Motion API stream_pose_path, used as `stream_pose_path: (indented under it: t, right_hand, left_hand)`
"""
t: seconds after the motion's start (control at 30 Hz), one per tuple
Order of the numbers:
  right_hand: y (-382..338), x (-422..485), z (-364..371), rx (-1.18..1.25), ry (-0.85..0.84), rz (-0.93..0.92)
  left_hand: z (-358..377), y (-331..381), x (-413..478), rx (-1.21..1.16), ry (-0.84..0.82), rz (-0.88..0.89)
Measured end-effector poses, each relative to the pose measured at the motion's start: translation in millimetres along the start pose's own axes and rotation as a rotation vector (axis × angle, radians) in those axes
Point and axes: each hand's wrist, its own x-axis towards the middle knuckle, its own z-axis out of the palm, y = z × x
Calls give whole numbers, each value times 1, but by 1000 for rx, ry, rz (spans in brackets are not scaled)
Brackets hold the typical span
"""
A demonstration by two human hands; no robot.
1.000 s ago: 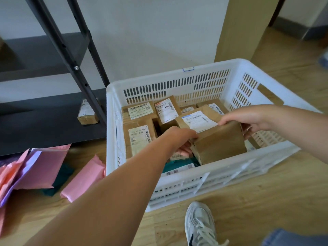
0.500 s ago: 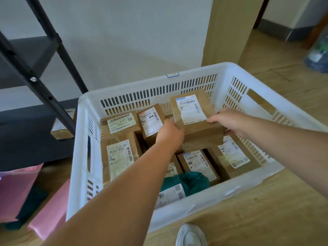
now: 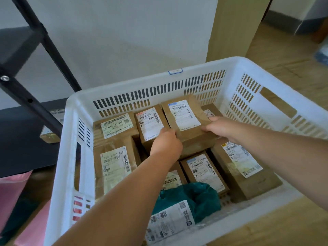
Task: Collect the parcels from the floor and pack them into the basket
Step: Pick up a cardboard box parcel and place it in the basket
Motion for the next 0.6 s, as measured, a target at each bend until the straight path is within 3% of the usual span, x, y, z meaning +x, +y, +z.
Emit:
stream_pose_path:
  t: [0.2, 0.37, 0.5, 0.6]
  right_hand:
    - [-3, 12, 12, -12, 68, -9]
    - [-12, 10, 15, -222, 109, -53]
    - [-19, 4, 25, -507, 278, -146]
    - [-34, -1, 36, -537, 379, -279]
  left_hand:
    - [-5, -15, -7, 359, 34, 179]
    - [-11, -25, -14, 378, -14, 201]
    - [-25, -32, -26, 405, 15, 184]
    - [-40, -43, -35, 437, 72, 160]
